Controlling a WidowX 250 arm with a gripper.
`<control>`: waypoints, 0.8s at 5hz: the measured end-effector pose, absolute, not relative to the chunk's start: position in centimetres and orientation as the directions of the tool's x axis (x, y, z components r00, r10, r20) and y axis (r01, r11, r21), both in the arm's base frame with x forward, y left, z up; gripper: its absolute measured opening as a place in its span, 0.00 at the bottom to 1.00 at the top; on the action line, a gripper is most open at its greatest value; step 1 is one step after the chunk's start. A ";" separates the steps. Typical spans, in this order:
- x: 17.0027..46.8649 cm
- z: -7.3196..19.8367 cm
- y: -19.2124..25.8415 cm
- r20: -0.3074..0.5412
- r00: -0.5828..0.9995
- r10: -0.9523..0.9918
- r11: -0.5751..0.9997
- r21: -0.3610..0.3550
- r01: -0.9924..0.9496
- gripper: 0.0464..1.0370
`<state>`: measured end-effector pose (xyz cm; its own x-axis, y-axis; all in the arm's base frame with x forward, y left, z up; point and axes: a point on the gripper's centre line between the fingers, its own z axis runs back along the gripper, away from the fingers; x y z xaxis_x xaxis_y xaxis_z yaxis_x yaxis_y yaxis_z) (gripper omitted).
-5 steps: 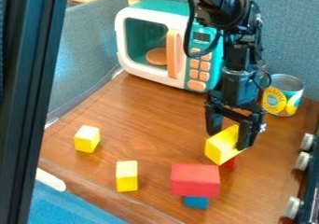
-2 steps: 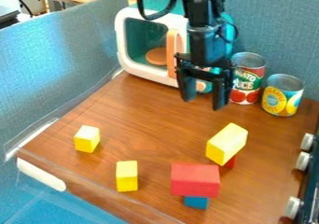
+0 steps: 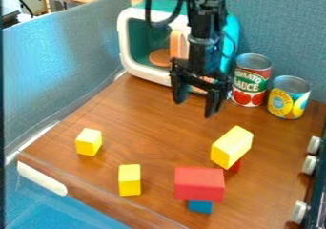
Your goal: Put the yellow box on top of the red one
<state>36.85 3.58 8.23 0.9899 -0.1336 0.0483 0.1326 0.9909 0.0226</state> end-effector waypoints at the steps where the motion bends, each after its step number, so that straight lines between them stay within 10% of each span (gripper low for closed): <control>1: 37.3 6.1 3.5 -0.003 0.992 -0.123 0.990 0.070 0.123 0.96; 4: 37.3 6.0 3.5 -0.010 0.993 -0.121 0.990 0.069 0.122 0.96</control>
